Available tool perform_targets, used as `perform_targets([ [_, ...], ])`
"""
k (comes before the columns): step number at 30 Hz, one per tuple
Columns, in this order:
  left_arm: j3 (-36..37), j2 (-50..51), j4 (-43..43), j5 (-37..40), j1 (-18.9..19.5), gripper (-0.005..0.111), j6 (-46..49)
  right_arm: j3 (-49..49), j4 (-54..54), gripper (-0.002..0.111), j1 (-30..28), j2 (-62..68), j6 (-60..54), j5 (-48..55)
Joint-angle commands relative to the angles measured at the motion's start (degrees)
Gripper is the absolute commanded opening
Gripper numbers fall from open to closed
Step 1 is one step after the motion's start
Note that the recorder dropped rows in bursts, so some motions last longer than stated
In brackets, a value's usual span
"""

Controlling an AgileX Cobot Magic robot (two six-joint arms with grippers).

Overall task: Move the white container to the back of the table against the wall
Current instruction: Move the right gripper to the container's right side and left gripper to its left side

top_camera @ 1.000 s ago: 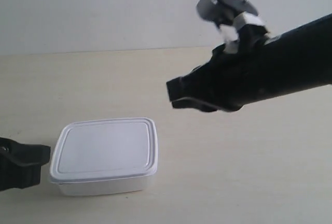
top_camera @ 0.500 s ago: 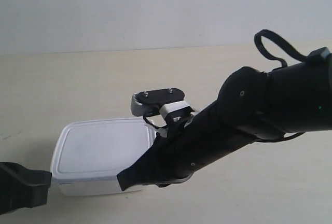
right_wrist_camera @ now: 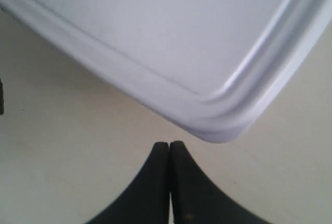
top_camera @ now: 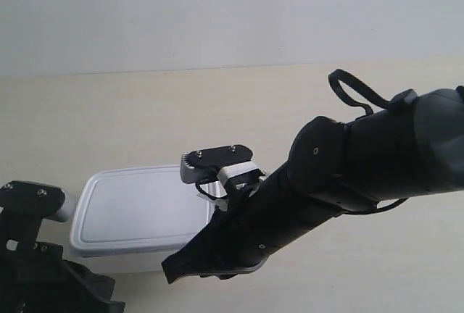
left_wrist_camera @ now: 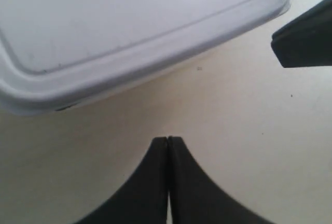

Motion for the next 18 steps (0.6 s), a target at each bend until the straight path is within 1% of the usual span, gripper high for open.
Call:
perform_targets([
  [1, 0.2, 3.5, -0.6, -4.7, -0.3, 0.000, -0.3, -0.3, 0.2, 0.000, 0.1, 1.7, 0.1, -1.2],
  [7, 0.2, 7.3, -0.6, -8.6, -0.3, 0.000, -0.3, -0.3, 3.2, 0.000, 0.1, 2.2, -1.4, -3.3],
  [18, 0.2, 11.9, -0.3, -16.2, 0.0, 0.000, -0.1, -0.3, 3.4, 0.000, 0.1, 2.2, -1.4, -7.4],
])
